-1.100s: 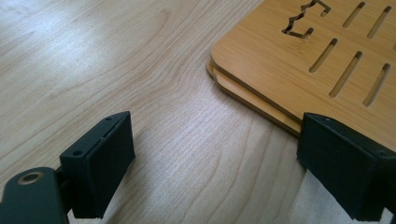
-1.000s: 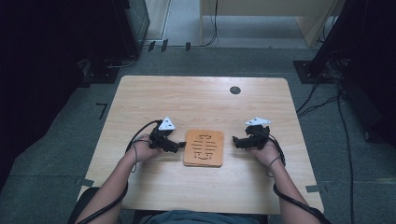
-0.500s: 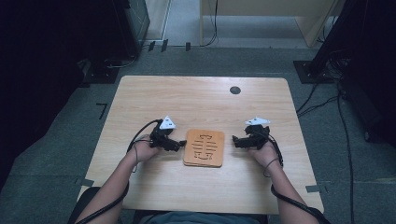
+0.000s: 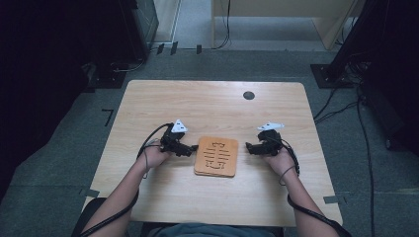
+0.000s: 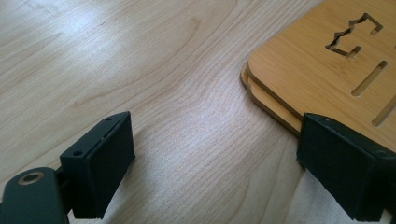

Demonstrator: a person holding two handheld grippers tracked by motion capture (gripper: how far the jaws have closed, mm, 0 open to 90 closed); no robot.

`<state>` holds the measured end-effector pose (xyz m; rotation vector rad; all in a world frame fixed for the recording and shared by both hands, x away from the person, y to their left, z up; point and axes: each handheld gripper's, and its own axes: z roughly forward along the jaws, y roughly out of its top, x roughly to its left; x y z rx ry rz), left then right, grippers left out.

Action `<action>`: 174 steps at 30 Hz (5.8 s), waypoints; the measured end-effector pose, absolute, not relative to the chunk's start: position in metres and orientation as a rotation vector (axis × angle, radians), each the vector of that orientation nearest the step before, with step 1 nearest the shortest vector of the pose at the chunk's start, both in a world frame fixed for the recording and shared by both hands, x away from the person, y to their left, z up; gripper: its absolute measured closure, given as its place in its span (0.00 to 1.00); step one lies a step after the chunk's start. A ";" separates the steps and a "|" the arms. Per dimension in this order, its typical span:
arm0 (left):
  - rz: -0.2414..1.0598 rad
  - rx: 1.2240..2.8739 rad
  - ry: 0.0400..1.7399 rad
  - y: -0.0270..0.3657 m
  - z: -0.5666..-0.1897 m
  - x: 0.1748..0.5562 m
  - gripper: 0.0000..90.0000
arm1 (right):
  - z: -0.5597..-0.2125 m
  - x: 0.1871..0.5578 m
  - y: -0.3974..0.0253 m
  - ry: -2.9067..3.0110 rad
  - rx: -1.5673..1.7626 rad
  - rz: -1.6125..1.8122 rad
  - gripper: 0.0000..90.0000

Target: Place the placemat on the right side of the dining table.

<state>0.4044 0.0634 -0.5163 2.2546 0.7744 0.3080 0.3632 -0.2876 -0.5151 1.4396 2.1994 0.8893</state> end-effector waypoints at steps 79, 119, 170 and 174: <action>0.131 2.232 0.796 0.077 -0.490 0.385 0.16 | -0.506 0.371 -0.255 2.322 1.363 0.926 0.24; 0.063 2.203 0.768 0.072 -0.484 0.376 0.31 | -0.503 0.357 -0.231 2.387 1.305 0.966 0.24; 0.074 2.250 0.786 0.073 -0.493 0.372 0.36 | -0.502 0.365 -0.208 2.370 1.280 1.006 0.27; 0.068 2.256 0.793 0.073 -0.495 0.372 0.36 | -0.497 0.363 -0.207 2.368 1.246 1.030 0.29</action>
